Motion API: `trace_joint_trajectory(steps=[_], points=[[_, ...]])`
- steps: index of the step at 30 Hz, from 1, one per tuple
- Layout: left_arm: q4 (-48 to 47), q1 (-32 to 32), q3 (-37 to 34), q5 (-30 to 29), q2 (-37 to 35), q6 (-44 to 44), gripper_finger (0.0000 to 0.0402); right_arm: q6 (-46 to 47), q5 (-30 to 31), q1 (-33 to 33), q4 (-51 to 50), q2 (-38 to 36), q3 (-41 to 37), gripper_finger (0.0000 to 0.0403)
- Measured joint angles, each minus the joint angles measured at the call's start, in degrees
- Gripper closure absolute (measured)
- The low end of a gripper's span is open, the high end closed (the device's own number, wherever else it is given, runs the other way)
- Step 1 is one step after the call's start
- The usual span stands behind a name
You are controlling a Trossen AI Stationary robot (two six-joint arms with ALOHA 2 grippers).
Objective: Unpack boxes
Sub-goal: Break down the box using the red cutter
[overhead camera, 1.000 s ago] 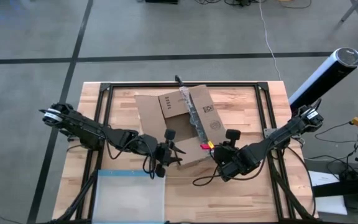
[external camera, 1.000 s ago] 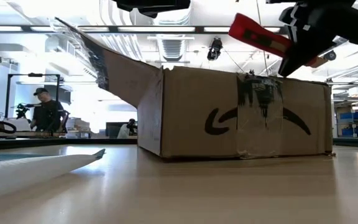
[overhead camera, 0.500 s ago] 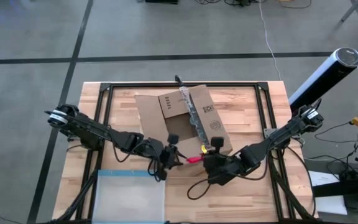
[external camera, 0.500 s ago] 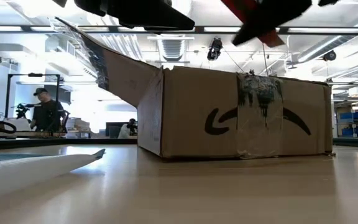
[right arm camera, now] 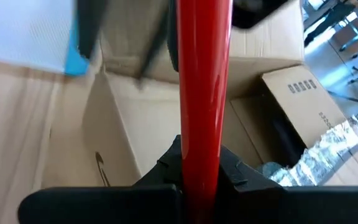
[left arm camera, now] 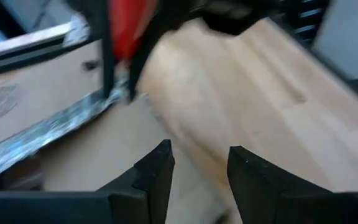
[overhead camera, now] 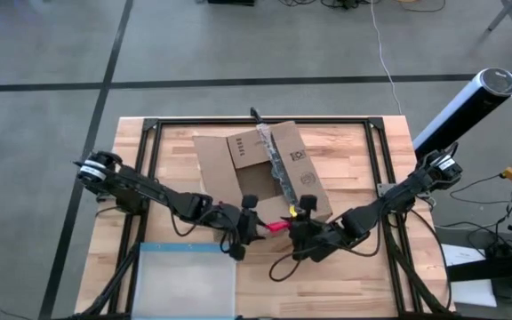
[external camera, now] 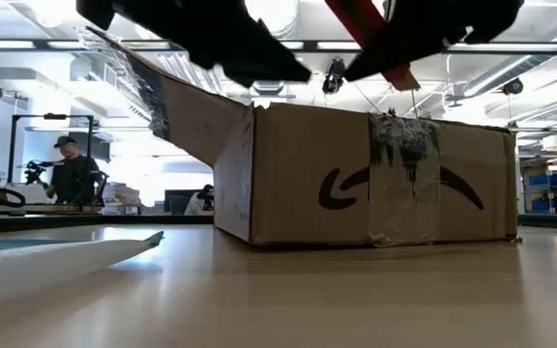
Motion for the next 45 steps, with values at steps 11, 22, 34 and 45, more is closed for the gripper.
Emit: trace_joint_trajectory(steps=[11,22,34,45], points=[[-6.4,0.4,4.1,0.4,4.6,-7.8,0.0192,-3.2,0.0,0.0,4.0,0.0,0.0,0.0393],[-15.1,1.8,9.7,-7.6,9.8,-9.3,0.0202,-4.1,-0.1,0.0,8.6,0.0,-0.5,0.0393],[-22.1,2.1,11.1,-5.9,9.7,-10.7,0.0394,-16.8,-2.8,-0.5,40.6,-0.1,-13.6,0.0393],[-24.8,2.1,11.1,-2.1,9.3,-10.4,0.0401,-18.2,-12.5,-6.2,59.6,-0.3,-24.5,0.0393]])
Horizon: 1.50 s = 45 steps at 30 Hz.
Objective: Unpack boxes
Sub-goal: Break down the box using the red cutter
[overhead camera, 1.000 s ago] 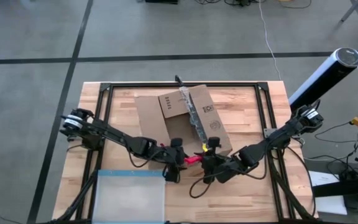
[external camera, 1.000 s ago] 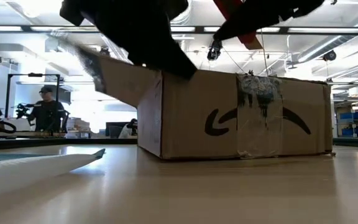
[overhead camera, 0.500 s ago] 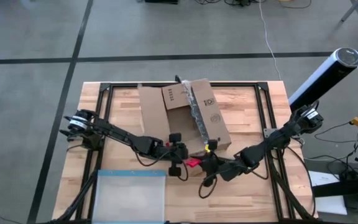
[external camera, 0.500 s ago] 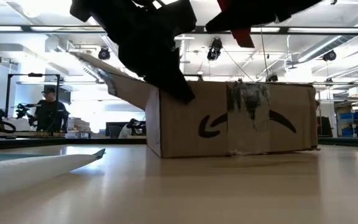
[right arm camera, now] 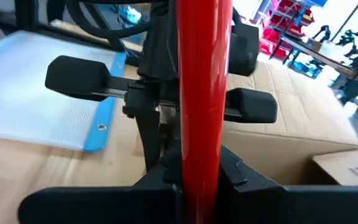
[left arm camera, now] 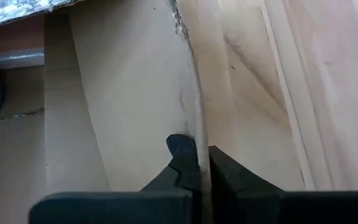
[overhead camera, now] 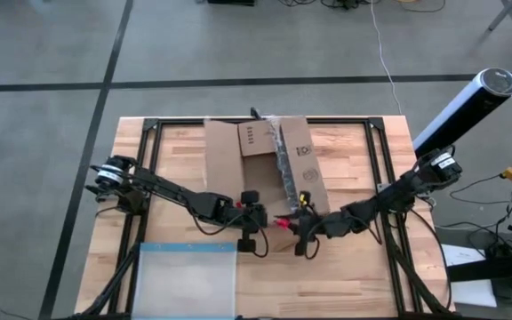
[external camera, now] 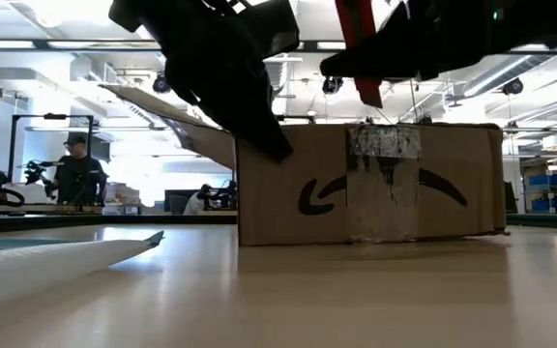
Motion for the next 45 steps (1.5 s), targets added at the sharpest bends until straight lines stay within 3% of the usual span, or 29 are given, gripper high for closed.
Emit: trace_joint_trajectory(steps=[8,18,29,36,45], points=[[-0.3,0.0,-0.1,0.4,0.0,0.0,0.0401,2.6,-7.2,-3.9,2.6,0.0,-2.1,0.0393],[-0.6,0.0,-0.1,0.5,0.0,-0.1,0.0402,5.8,-7.6,-4.1,-0.5,0.3,-2.8,0.0393],[-0.9,0.2,-0.1,0.9,0.1,-2.5,0.0401,10.7,-6.9,-2.4,-10.4,-4.9,-2.8,0.0394],[0.3,0.9,0.0,1.4,0.2,-3.5,0.0401,15.8,-2.4,1.9,-19.9,-10.8,-2.8,0.0394],[0.8,1.2,0.0,1.3,0.2,-4.4,0.0401,20.1,0.8,5.0,-24.7,-12.2,-2.7,0.0394]])
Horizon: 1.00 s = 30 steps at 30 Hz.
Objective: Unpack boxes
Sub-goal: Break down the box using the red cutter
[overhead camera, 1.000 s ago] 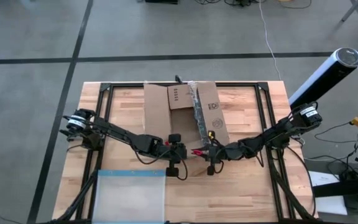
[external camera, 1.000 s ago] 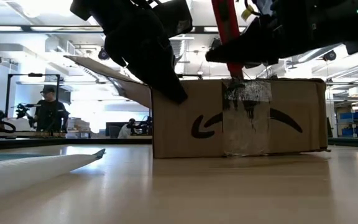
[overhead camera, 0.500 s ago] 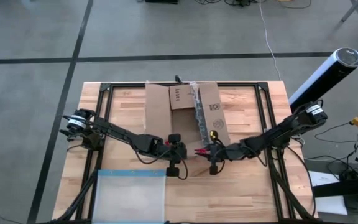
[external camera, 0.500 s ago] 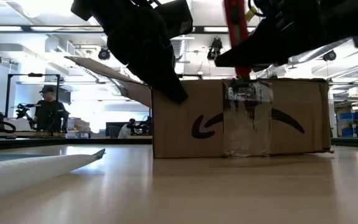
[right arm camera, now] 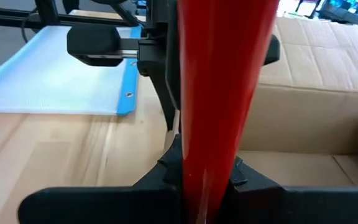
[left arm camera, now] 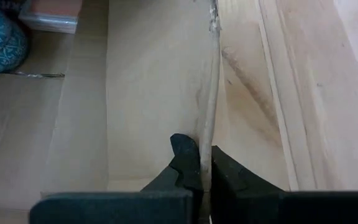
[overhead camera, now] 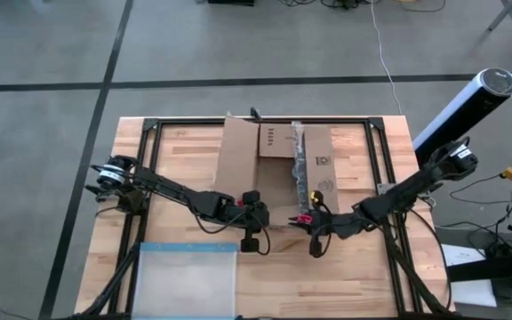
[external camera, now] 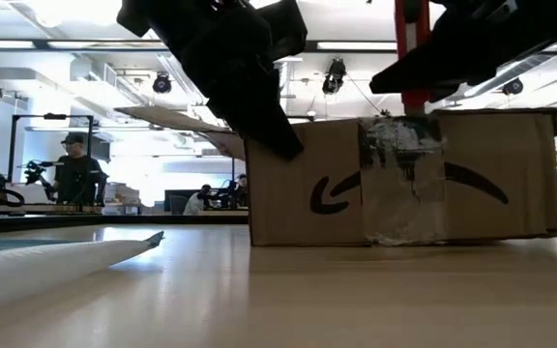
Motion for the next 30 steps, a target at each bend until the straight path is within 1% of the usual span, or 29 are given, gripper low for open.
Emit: trace_joint_trajectory(steps=[3,8,11,15,21,25,30], points=[[-0.1,0.0,0.0,-0.2,0.0,-0.1,0.0401,-0.4,0.9,0.4,-0.9,-0.8,-0.1,0.0394],[0.5,0.1,0.0,0.1,0.0,-0.4,0.0401,-1.8,1.8,0.4,-4.3,-4.1,0.4,0.0394],[-2.5,0.1,-0.2,-0.2,-0.3,-0.4,0.0401,-2.9,2.5,0.7,-7.3,-6.5,1.2,0.0394],[-2.8,0.1,-0.2,-0.3,-0.3,-0.4,0.0401,-3.3,4.6,1.4,-9.8,-8.2,2.0,0.0394],[-2.8,0.1,-0.2,0.2,-0.2,-0.1,0.0401,-5.7,5.7,1.7,-9.2,-8.8,3.6,0.0394],[-3.0,0.2,-0.2,0.4,-0.5,0.0,0.0401,-8.9,5.2,1.9,-4.5,-8.8,4.5,0.0394],[-3.7,0.2,-0.2,0.7,-0.9,-0.1,0.0401,-11.7,5.6,2.1,-5.2,-8.9,6.2,0.0394]])
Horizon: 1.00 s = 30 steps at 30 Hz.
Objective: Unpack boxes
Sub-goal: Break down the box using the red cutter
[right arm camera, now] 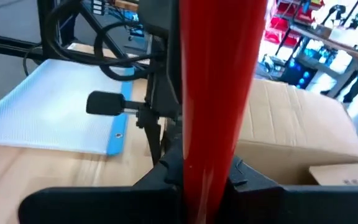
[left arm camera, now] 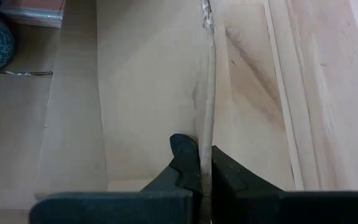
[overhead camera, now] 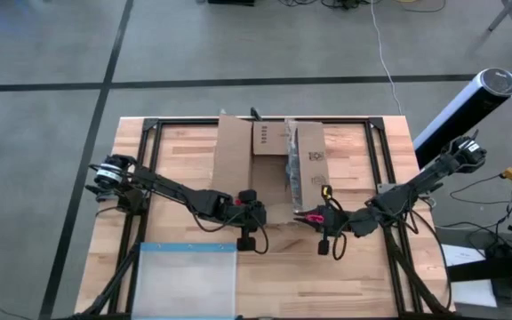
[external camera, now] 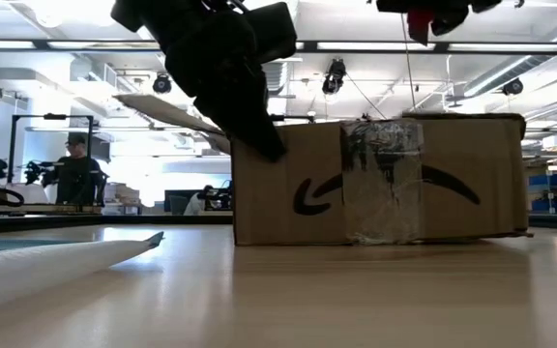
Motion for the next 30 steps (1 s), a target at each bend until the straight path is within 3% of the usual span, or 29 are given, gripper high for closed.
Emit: trace_joint_trajectory(steps=[6,18,30], points=[[-0.7,0.0,0.0,0.0,0.0,-0.1,0.0401,4.2,4.1,0.0,-8.8,0.0,1.4,0.0394],[-0.8,0.0,0.0,0.1,0.0,-0.5,0.0401,20.9,4.5,2.2,-25.1,-0.6,1.5,0.0394],[-6.8,0.0,0.1,-0.1,-1.0,-4.0,0.0401,37.7,6.2,3.5,-46.5,-9.0,1.6,0.0394]])
